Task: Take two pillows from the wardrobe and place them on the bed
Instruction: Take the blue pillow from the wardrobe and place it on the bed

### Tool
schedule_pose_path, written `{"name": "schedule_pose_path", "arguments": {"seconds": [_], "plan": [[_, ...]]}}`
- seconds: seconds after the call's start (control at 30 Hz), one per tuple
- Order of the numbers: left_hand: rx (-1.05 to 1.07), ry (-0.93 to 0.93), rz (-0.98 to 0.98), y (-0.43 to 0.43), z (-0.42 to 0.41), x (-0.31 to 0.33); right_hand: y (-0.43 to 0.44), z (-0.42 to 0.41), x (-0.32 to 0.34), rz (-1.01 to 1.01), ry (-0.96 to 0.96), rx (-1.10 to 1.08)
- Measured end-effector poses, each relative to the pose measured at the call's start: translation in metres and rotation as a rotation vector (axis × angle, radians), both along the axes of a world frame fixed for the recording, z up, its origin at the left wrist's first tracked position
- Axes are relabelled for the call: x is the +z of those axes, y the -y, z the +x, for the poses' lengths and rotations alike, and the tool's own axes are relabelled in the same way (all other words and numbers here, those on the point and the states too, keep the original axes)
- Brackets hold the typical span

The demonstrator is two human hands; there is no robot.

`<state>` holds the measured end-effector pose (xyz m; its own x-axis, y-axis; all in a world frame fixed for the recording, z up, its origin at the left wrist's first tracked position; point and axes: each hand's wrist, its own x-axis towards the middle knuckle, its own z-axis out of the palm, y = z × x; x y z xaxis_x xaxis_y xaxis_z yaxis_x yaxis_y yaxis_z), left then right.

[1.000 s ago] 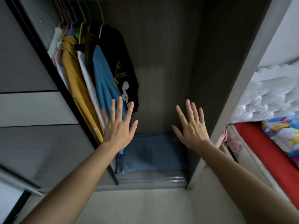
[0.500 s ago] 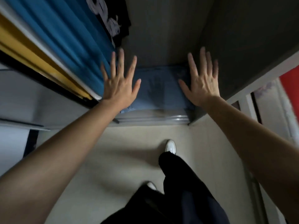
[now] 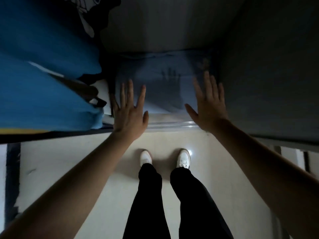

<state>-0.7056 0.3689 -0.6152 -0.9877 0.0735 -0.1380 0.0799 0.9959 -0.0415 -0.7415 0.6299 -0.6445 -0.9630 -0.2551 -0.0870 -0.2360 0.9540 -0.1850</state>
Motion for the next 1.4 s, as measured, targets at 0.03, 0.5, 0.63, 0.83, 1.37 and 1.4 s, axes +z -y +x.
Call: {"name": "schedule_pose_path", "arguments": {"seconds": [0.03,0.5,0.63,0.83,1.37,1.4], "plan": [[0.001,0.026,0.0,0.003,-0.005,-0.024,0.003,-0.003,-0.023,-0.004,0.009,-0.014],[-0.067,0.22,-0.021,0.023,-0.04,-0.346,0.031,-0.001,-0.325,0.113,0.256,0.037],[-0.047,0.239,-0.033,0.022,-0.065,-0.401,0.031,-0.019,-0.377,0.157,0.199,0.049],[0.001,0.268,-0.068,0.014,-0.085,-0.463,0.026,-0.047,-0.426,0.203,0.205,0.018],[0.065,0.523,0.071,0.01,-0.053,-0.36,0.045,-0.014,-0.315,0.319,0.456,0.075],[0.068,0.551,0.061,0.011,-0.041,-0.345,0.046,-0.006,-0.299,0.322,0.48,0.086]]}}
